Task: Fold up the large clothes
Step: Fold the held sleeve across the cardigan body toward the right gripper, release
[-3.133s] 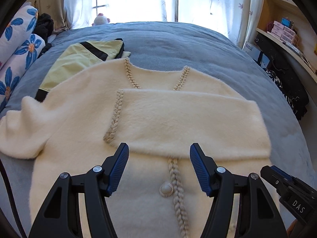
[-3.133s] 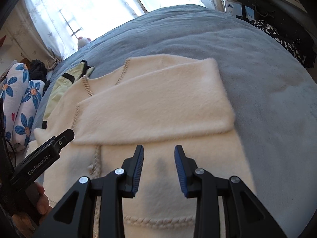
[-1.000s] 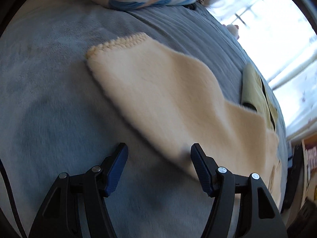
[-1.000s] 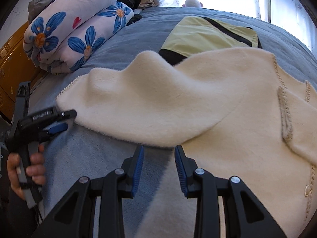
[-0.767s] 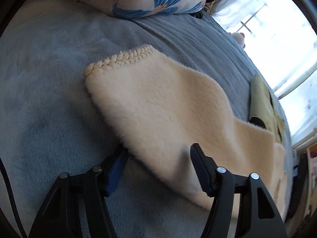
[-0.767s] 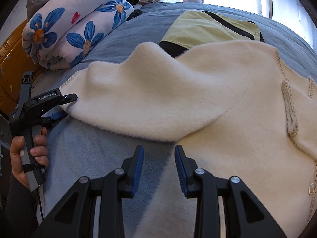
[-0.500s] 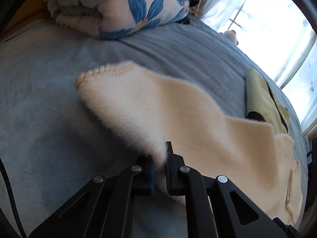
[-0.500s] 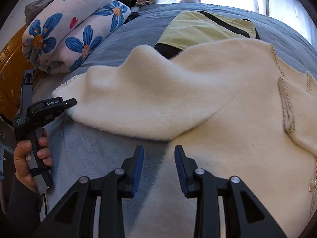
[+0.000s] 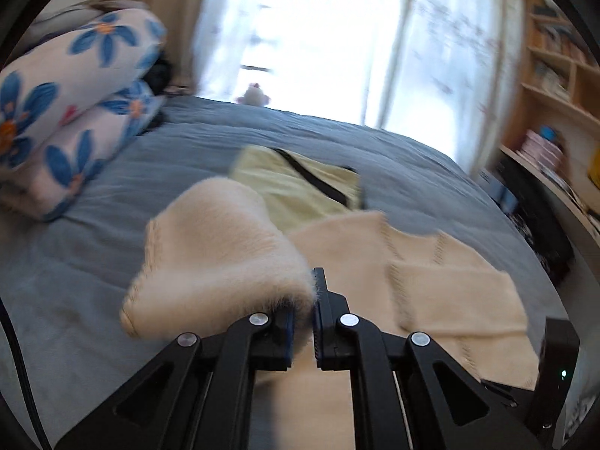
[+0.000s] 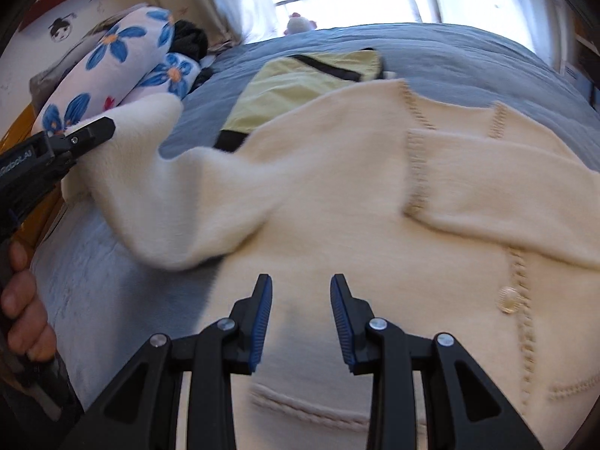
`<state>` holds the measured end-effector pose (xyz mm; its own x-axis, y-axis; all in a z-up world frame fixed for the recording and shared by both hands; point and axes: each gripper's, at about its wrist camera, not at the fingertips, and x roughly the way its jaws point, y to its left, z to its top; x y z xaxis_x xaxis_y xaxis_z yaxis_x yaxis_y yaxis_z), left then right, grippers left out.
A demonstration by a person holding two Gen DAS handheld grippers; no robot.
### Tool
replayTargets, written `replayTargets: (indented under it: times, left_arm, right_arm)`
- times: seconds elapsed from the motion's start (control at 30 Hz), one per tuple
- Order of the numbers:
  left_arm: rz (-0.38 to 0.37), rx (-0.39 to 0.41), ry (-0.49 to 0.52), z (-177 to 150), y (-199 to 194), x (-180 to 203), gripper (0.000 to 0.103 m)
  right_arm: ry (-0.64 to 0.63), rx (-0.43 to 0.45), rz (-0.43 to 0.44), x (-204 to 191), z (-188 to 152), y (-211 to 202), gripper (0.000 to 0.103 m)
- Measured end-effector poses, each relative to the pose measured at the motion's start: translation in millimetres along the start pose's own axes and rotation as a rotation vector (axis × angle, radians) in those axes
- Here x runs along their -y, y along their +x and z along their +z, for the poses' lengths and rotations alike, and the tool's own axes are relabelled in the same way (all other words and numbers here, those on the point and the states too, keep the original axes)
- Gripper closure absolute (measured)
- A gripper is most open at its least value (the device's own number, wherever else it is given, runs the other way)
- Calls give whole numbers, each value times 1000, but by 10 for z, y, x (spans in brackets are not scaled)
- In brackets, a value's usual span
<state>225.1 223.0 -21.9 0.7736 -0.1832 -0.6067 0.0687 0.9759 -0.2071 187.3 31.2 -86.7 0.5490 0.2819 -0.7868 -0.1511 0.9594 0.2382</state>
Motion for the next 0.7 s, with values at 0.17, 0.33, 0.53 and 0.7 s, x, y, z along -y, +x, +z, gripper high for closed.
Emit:
replayTargets:
  times: [0.17, 0.33, 0.53, 0.7]
  left_arm:
    - [-84, -162, 90, -427, 575, 770, 97]
    - [-115, -274, 152, -785, 969, 1294, 97]
    - [-149, -336, 100, -1004, 985, 1399, 45]
    - [-164, -355, 40, -1045, 758, 1221, 34]
  right_arm:
    - [95, -12, -80, 640, -137, -148, 71]
    - [196, -10, -124, 1204, -253, -302, 71]
    - [244, -9, -66, 1473, -267, -393, 71]
    - [189, 4, 22, 1325, -84, -421, 50]
